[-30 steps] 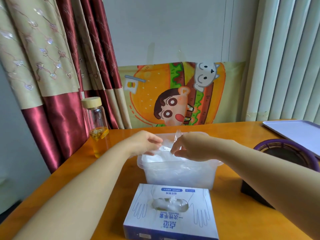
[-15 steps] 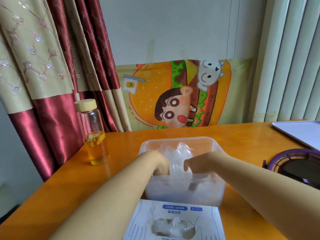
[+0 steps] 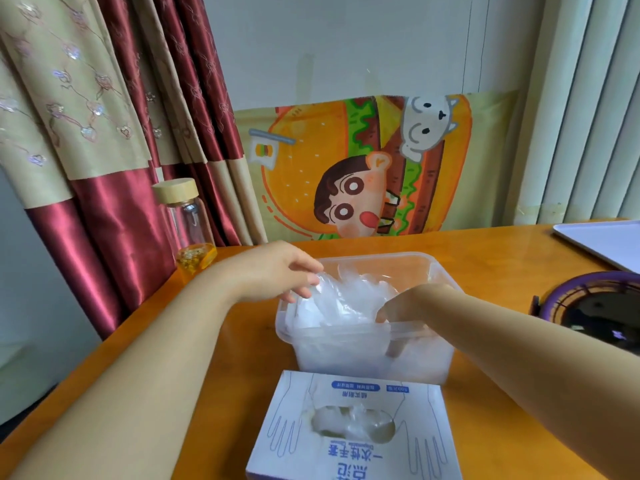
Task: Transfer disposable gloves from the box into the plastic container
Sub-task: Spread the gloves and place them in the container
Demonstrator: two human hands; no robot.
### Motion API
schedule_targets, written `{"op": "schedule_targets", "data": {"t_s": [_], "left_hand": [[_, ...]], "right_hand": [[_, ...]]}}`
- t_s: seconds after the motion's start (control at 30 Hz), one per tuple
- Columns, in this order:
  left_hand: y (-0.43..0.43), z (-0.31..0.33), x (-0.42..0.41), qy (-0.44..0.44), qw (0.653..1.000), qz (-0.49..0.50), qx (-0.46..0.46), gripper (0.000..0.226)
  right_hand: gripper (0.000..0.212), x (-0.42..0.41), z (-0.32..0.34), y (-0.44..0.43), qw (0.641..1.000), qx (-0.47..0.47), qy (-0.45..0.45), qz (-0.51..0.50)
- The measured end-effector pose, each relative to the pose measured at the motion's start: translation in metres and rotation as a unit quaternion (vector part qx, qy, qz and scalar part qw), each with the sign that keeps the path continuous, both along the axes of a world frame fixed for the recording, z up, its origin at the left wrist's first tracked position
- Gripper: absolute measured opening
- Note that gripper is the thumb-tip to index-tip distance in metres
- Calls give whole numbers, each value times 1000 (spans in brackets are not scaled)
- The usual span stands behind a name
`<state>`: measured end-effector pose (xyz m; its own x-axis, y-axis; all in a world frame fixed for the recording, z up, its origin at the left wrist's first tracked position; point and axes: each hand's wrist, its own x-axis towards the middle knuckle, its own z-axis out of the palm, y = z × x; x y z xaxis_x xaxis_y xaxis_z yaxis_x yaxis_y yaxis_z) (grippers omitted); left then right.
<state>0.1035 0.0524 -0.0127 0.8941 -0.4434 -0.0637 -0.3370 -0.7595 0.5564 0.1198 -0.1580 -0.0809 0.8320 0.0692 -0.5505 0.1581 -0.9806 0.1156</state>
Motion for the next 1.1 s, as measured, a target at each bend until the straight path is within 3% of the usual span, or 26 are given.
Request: {"op": "schedule_targets", "data": {"t_s": [0.17,0.27,0.33,0.4,0.47,0.53,0.67,0.77,0.93,1.1], "left_hand": [[30,-25,-21,-100,981,113,-125,32],[35,-40,-42,-132,966,131,-178,24],[35,-50,-58,-141,961,119,-205,18],[33,-58,-69,-140,959,97,-227,17],[29,-70,-78,-117,963,77,-231,15],[23,-82,-83,-93,967,61,-229,16],[14,-103,-92,-87,973,46,-209,19],[14,-107,-96,-63,990,9,-128,14],[22,-121,-90,-19,998,-26,-48,28],[23,-123,-86,-36,999,-17,-24,8]], "right_hand": [[67,-6,13,-2,998,53,-26,-27],[45,-18,37,-4,990,117,-73,-22],[32,-32,56,-2,980,107,-165,24],[24,-52,70,6,946,111,-288,95],[16,-79,72,16,914,184,-337,133],[11,-102,62,26,913,225,-300,160],[24,-119,11,43,949,183,-161,201],[33,-116,-11,46,951,185,-165,187],[28,-106,-31,54,933,206,-205,213],[20,-104,-34,54,923,227,-220,221]]}}
